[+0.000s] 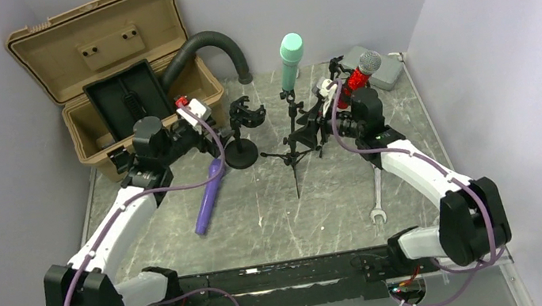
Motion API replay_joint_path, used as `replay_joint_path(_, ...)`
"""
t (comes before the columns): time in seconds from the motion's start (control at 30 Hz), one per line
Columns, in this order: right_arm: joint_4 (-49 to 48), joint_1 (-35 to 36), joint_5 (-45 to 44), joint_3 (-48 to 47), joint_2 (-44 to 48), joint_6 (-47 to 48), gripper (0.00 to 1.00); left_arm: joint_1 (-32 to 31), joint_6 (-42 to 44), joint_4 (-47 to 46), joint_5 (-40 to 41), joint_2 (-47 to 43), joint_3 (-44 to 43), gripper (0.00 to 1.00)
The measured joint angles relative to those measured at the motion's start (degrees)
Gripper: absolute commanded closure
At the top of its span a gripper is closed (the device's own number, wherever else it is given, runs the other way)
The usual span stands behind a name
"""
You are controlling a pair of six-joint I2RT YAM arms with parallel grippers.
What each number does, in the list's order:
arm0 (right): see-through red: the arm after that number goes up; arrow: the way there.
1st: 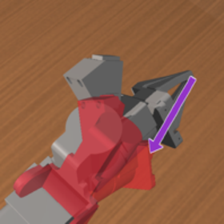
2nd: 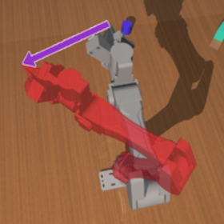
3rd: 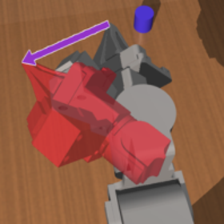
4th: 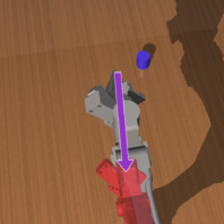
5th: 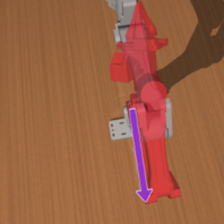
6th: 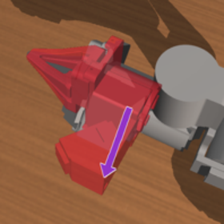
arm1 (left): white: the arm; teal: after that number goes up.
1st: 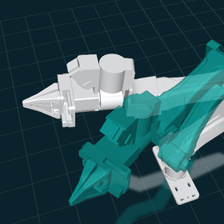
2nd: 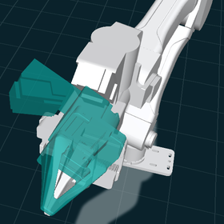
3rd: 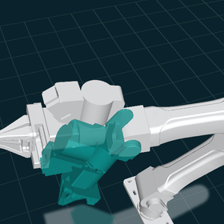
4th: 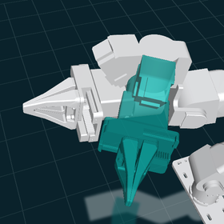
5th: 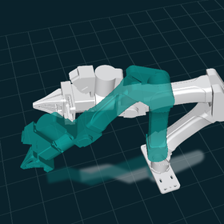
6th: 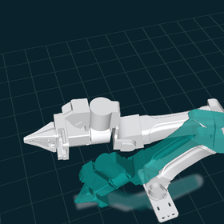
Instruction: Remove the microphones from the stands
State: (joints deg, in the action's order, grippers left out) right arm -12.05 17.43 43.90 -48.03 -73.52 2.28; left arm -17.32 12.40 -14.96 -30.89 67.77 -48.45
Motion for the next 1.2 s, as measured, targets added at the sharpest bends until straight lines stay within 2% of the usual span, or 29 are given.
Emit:
replay_joint_path(0.13,-3.8,0.0,-0.5,0.8,-2.0,-1.1,0.47,0.1,0.1,6.6,0.7,-2.5,-2.8,0.01)
replay_joint_path(0.33,-6.4,0.1,-1.6,1.4,-3.4,-1.4,0.5,0.1,-1.6,9.2,-0.4,-3.7,-3.1,0.01)
replay_joint_path(0.73,-7.7,0.6,-2.0,1.8,-3.4,-1.2,0.56,0.1,-8.9,9.2,-5.6,3.1,-7.7,0.01)
replay_joint_path(0.77,-7.8,0.7,-2.0,1.8,-3.4,-1.1,0.55,0.1,-9.3,9.0,-5.9,3.7,-8.1,0.01)
replay_joint_path(0.83,-7.8,0.7,-2.0,1.8,-3.4,-1.0,0.43,0.1,-10.4,8.9,-6.6,4.9,-8.9,0.01)
replay_joint_path(0.93,-7.4,0.7,-2.4,2.1,-2.8,-0.5,0.33,0.1,-10.5,9.0,-6.8,5.2,-9.1,0.01)
replay_joint_path(1.03,-5.7,0.7,-3.6,2.5,-0.1,0.1,0.29,0.1,-10.4,8.9,-6.8,5.2,-9.1,0.01)
replay_joint_path(1.2,-2.2,0.7,-5.1,0.7,4.9,1.1,0.3,0.1,-9.8,9.4,-6.8,4.9,-9.1,0.01)
